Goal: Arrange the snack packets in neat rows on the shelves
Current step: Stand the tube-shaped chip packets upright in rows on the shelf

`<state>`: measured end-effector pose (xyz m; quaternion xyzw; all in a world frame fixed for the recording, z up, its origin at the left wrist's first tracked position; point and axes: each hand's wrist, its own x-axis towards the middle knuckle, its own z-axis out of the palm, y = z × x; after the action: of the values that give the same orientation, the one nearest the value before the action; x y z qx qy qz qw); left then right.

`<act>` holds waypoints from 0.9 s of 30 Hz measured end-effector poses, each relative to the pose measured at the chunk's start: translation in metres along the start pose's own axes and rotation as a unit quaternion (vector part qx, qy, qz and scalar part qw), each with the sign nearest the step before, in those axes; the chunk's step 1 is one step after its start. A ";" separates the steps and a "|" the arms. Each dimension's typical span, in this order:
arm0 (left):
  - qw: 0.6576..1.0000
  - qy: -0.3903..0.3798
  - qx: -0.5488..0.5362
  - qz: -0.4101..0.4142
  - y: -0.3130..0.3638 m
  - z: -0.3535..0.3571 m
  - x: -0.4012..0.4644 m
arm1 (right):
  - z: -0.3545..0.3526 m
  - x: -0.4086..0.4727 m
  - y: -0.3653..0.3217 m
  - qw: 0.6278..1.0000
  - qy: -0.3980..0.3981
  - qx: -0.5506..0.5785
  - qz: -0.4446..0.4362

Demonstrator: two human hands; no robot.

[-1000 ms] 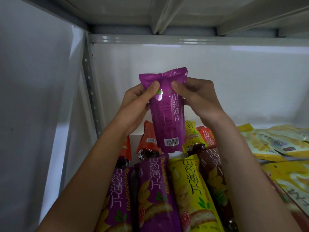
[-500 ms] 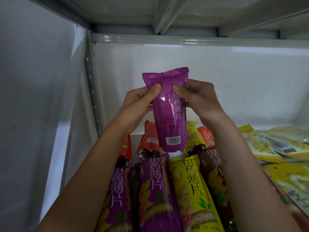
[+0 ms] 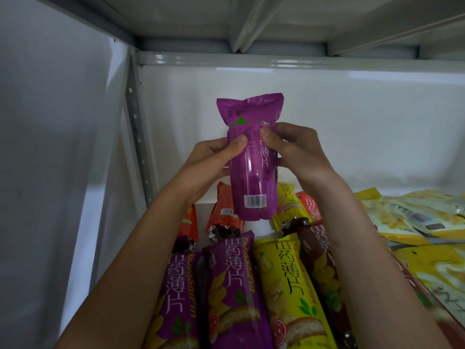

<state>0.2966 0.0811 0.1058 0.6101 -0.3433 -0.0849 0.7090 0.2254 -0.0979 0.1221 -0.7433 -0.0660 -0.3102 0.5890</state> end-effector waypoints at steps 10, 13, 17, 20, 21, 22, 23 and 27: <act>1.000 0.025 0.011 0.009 -0.002 -0.003 0.002 | -0.002 -0.003 -0.001 0.997 -0.062 0.003 0.043; 1.000 -0.009 0.006 -0.019 -0.003 -0.002 0.002 | 0.002 -0.001 0.000 0.999 -0.016 0.012 0.037; 0.999 -0.005 0.029 -0.032 -0.003 -0.004 0.001 | 0.000 -0.002 -0.002 0.997 -0.050 0.020 0.055; 0.999 0.010 0.023 -0.025 -0.004 -0.005 0.001 | -0.003 -0.006 -0.004 0.989 -0.123 -0.001 0.080; 0.999 0.005 0.014 -0.028 -0.004 -0.004 0.001 | -0.003 -0.006 -0.004 0.989 -0.121 -0.004 0.079; 0.999 -0.006 0.000 -0.037 -0.004 -0.004 0.001 | -0.003 -0.006 -0.004 0.991 -0.109 -0.007 0.077; 0.998 -0.021 -0.016 -0.052 -0.004 -0.005 0.001 | -0.002 -0.006 -0.004 0.993 -0.095 -0.009 0.074; 0.992 -0.068 -0.014 -0.107 -0.003 -0.011 0.000 | -0.001 -0.005 -0.006 0.996 -0.063 -0.002 0.068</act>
<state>0.3041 0.0889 0.1025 0.6258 -0.3222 -0.2067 0.6796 0.2185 -0.0954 0.1242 -0.7650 -0.0514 -0.2224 0.6023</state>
